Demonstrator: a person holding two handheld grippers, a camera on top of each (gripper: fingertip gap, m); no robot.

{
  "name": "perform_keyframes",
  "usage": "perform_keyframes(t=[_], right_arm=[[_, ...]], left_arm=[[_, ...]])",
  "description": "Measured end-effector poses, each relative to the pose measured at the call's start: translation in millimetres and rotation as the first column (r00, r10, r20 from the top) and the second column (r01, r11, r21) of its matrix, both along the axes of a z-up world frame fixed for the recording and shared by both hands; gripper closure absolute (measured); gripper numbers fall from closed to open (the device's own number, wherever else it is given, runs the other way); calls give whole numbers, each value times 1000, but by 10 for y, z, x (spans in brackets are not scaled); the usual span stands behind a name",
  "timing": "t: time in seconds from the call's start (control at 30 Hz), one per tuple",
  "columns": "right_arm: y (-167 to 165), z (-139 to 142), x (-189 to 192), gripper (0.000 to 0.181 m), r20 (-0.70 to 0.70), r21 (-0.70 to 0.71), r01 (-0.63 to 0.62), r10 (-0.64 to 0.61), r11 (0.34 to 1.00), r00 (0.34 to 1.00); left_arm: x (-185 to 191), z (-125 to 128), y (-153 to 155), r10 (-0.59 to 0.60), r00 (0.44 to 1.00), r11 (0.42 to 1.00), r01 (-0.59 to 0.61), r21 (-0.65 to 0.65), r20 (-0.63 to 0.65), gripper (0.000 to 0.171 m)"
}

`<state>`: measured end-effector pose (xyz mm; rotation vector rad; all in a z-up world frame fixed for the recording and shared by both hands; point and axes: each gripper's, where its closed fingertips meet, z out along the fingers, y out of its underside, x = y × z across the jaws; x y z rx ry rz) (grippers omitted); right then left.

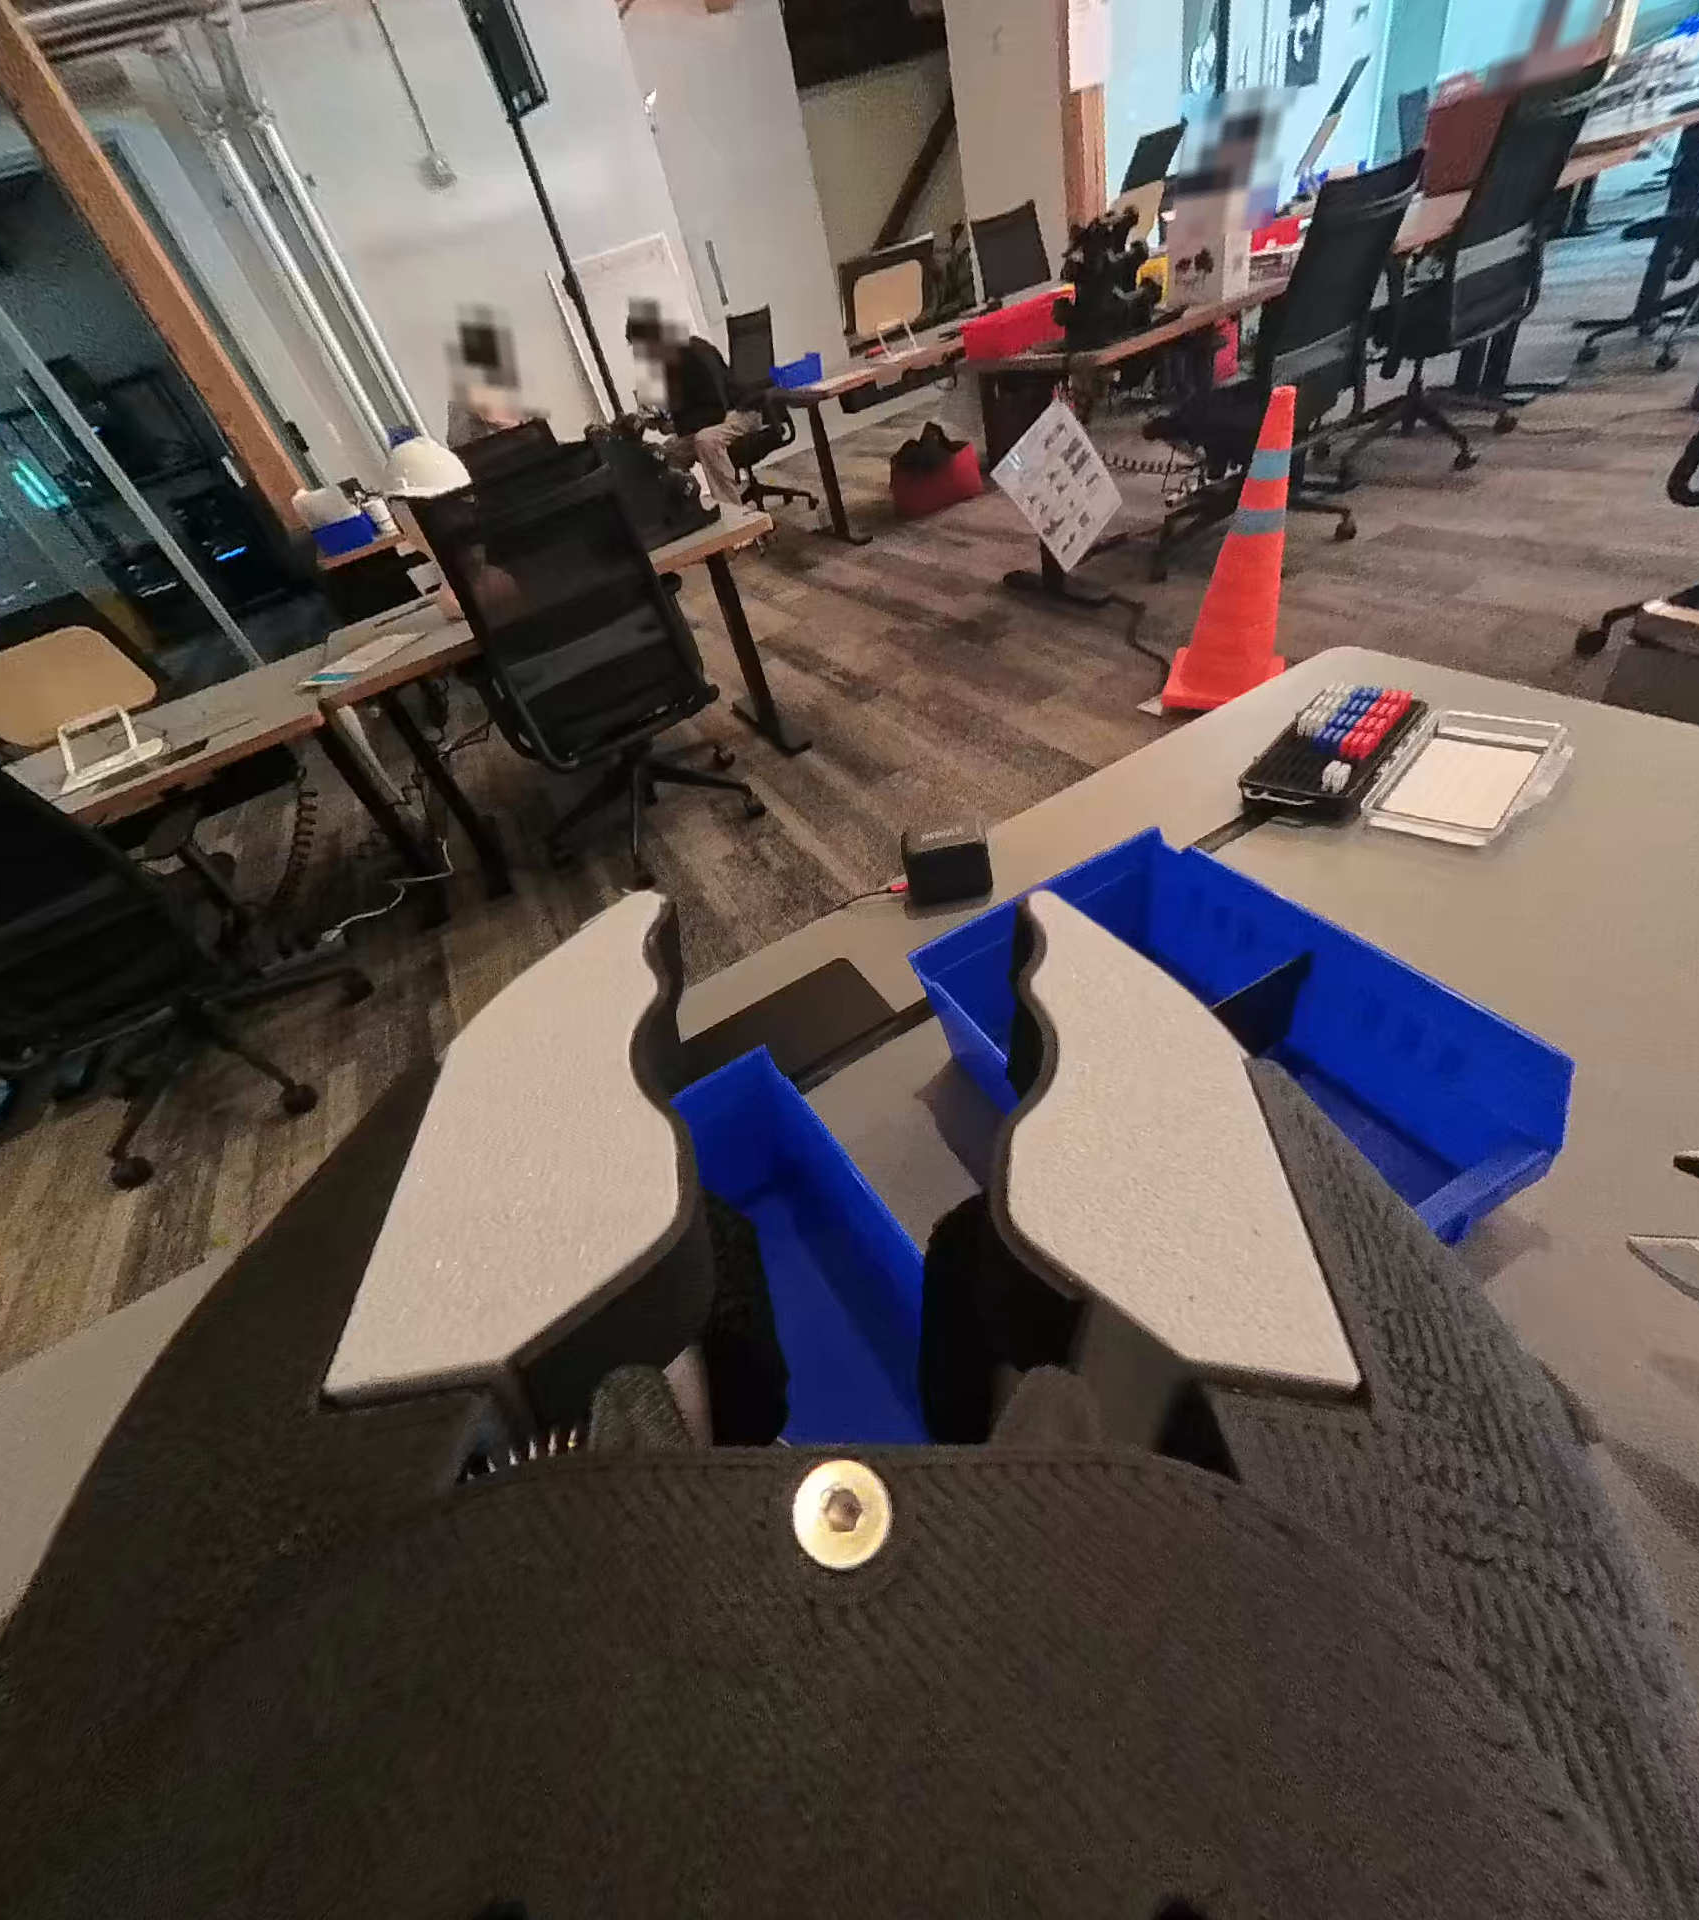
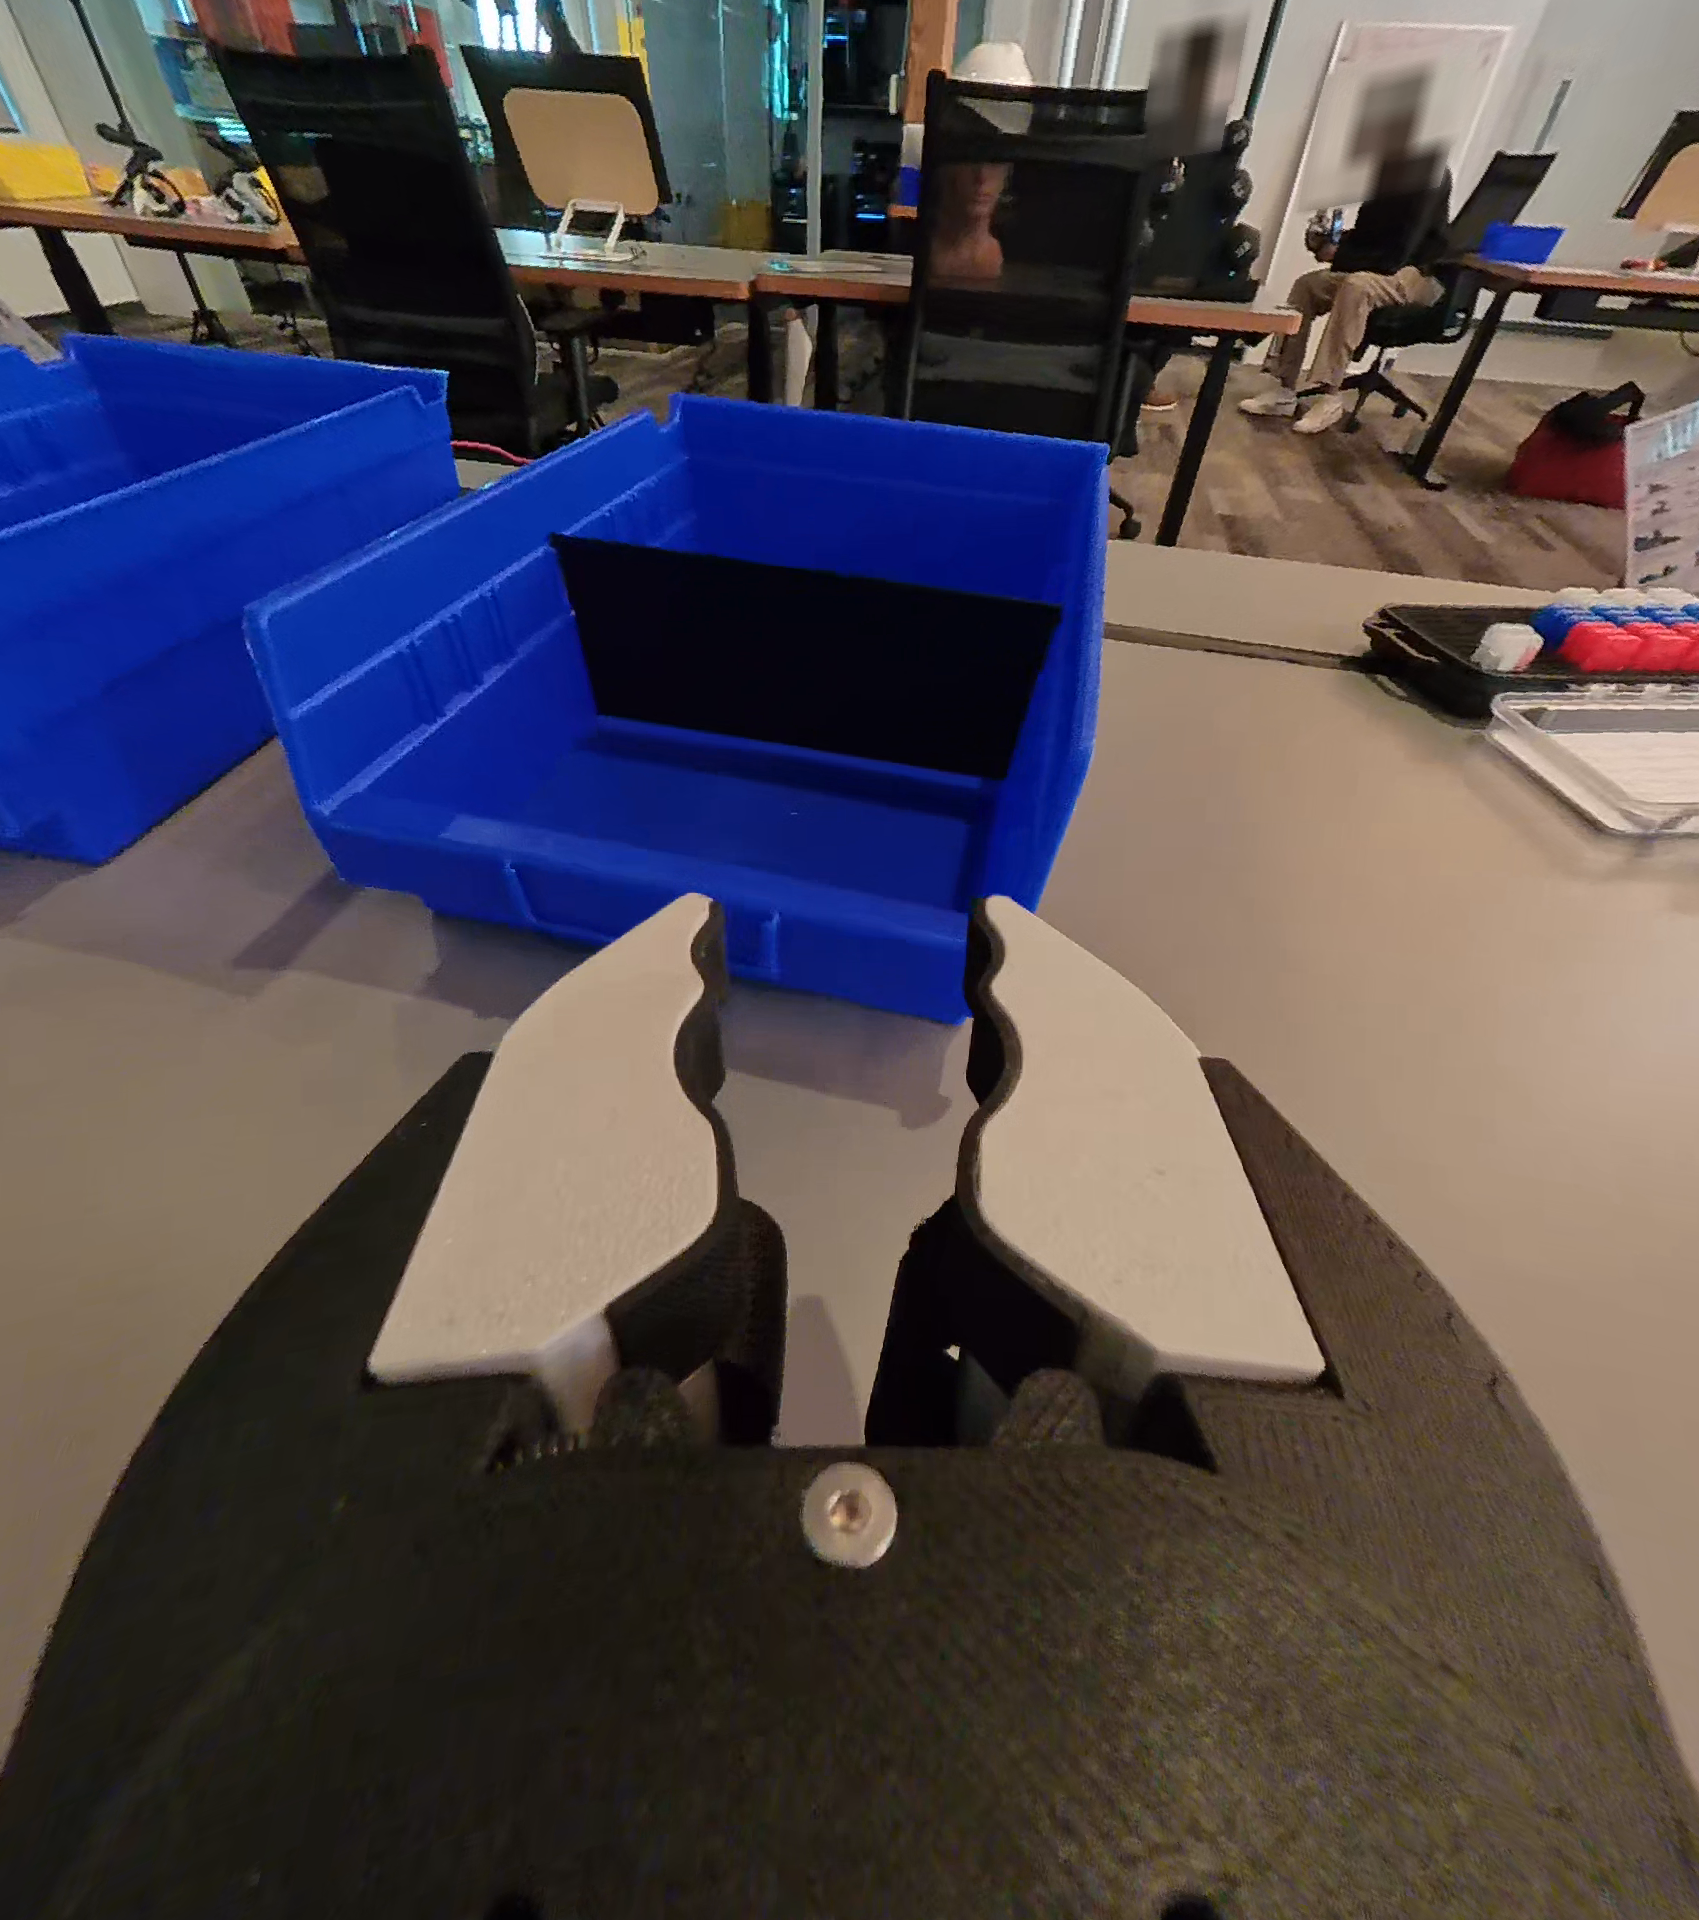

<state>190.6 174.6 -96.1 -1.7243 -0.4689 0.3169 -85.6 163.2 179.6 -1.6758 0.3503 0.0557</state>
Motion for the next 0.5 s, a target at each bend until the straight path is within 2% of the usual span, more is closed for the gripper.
perform_keyframes(t=[0.13,0.23,0.37,0.5], right_arm=[[-20,46,-50,137,-33,-3,-23,23,1000,999],[-84,54,-175,136,-15,5,-58,58,998,998],[-217,61,-374,134,9,-5,-126,126,992,992],[-364,-26,-627,133,26,-56,-194,196,979,980]], left_arm=[[-114,-357,25,32,999,998,-30,-48,38,111],[-298,-693,-93,61,998,996,-59,-69,29,111],[-563,-1386,-379,70,995,981,-80,-177,-66,110],[-772,-1919,-641,68,997,965,-78,-249,-48,111]])
